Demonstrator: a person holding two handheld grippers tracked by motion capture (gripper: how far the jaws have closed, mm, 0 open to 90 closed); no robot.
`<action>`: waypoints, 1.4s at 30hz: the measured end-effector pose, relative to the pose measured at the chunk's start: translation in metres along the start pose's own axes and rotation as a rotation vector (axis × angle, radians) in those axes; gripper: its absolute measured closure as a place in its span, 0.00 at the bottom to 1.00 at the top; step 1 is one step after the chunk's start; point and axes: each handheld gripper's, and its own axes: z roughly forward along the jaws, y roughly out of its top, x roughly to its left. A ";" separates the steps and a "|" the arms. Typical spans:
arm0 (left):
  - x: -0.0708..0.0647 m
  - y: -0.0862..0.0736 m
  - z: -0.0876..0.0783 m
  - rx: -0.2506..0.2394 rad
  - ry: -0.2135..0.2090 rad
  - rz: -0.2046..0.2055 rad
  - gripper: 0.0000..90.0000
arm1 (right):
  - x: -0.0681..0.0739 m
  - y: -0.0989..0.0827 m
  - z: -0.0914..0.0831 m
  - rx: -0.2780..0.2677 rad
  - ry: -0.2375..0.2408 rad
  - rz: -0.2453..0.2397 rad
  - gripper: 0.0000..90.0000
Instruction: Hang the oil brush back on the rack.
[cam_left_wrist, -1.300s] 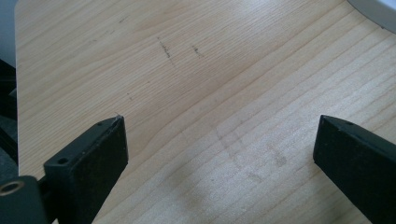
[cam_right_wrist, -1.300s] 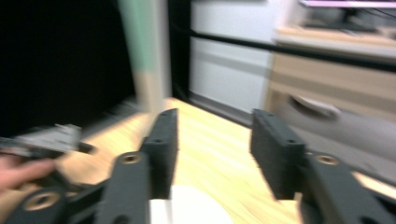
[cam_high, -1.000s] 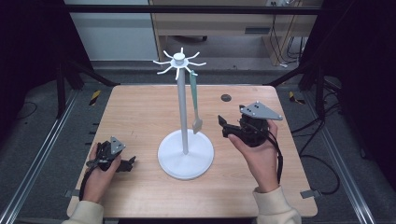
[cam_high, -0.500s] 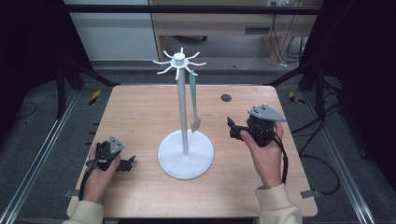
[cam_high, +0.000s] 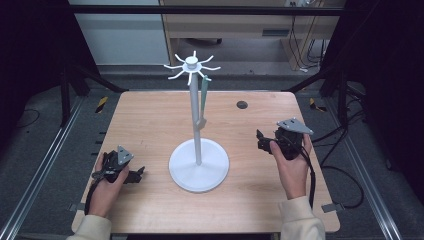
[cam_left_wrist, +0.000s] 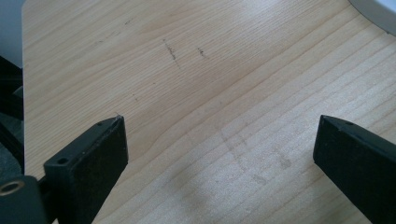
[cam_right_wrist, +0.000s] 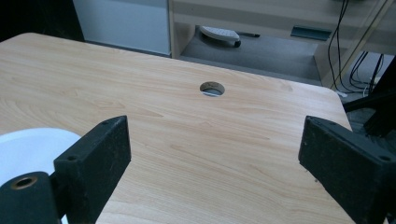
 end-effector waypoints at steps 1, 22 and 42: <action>0.000 0.000 0.000 0.000 0.000 0.001 0.03 | -0.002 -0.002 0.000 -0.009 -0.005 0.013 0.11; -0.001 0.001 -0.002 -0.007 -0.002 0.004 0.03 | -0.020 -0.035 0.015 0.054 -0.090 0.000 0.12; -0.001 0.002 -0.002 -0.018 -0.004 -0.001 0.03 | -0.009 -0.051 0.037 0.160 -0.023 -0.028 0.09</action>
